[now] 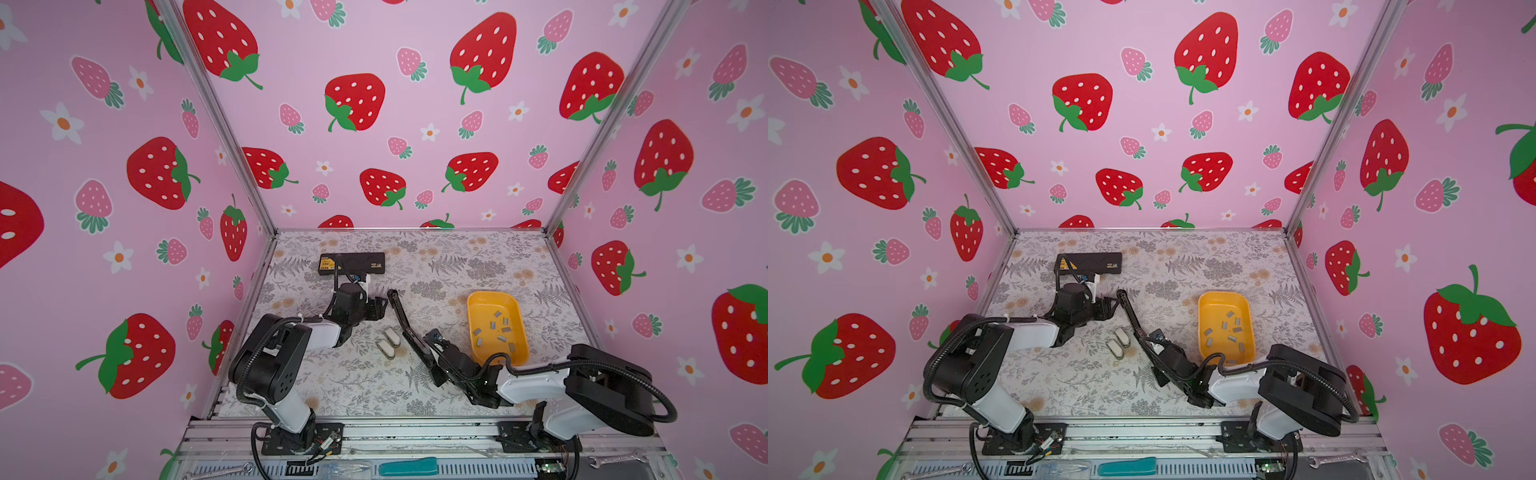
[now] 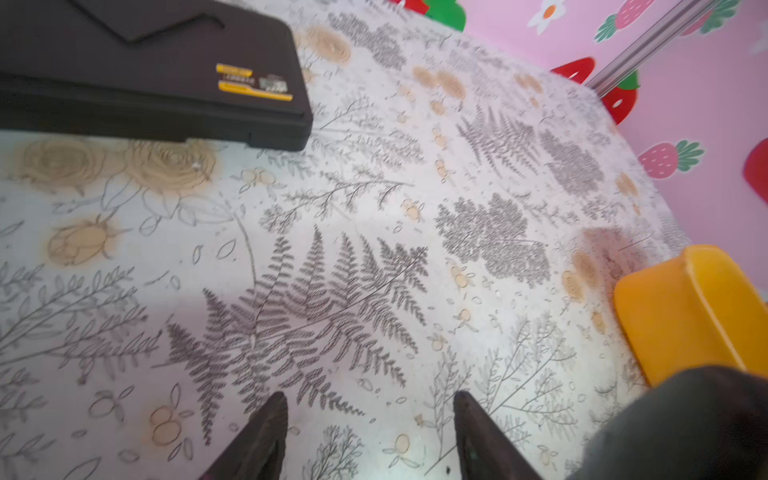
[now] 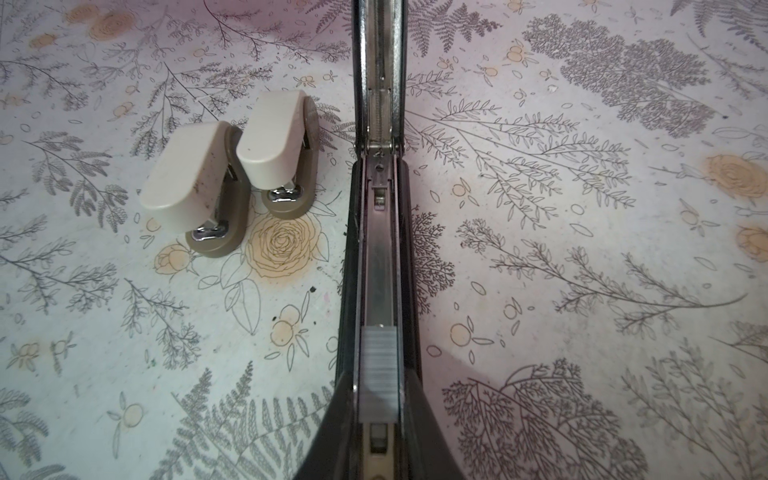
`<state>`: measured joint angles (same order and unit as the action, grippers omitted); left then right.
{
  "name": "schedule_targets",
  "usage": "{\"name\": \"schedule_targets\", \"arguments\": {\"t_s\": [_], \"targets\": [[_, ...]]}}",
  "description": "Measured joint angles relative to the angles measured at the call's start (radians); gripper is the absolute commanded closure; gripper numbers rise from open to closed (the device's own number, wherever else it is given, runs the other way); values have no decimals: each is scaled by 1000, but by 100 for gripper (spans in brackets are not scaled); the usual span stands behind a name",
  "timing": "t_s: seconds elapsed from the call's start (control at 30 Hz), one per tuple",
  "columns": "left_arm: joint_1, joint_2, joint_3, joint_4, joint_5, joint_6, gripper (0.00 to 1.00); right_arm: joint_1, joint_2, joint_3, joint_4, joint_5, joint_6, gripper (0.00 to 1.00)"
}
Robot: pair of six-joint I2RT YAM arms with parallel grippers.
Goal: Load the staples into the stapler
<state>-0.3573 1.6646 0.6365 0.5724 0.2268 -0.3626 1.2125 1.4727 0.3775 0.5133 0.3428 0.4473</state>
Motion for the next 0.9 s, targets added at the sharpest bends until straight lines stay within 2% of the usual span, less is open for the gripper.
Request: {"name": "schedule_targets", "arguments": {"t_s": [0.1, 0.23, 0.47, 0.6, 0.73, 0.9], "targets": [[0, -3, -4, 41, 24, 2, 31, 0, 0, -3, 9, -7, 1, 89], [2, -19, -39, 80, -3, 10, 19, 0, 0, -3, 14, -15, 1, 89], [51, -103, -132, 123, -57, 0, 18, 0, 0, -3, 19, -22, 1, 89], [58, -136, -204, 234, 21, 3, 15, 0, 0, -5, 24, -22, 1, 89], [44, -134, -211, 290, 124, 22, 15, 0, 0, -8, 29, -23, 1, 89], [16, -135, -216, 348, 179, 43, 12, 0, 0, -8, 31, -26, 1, 89]]}}
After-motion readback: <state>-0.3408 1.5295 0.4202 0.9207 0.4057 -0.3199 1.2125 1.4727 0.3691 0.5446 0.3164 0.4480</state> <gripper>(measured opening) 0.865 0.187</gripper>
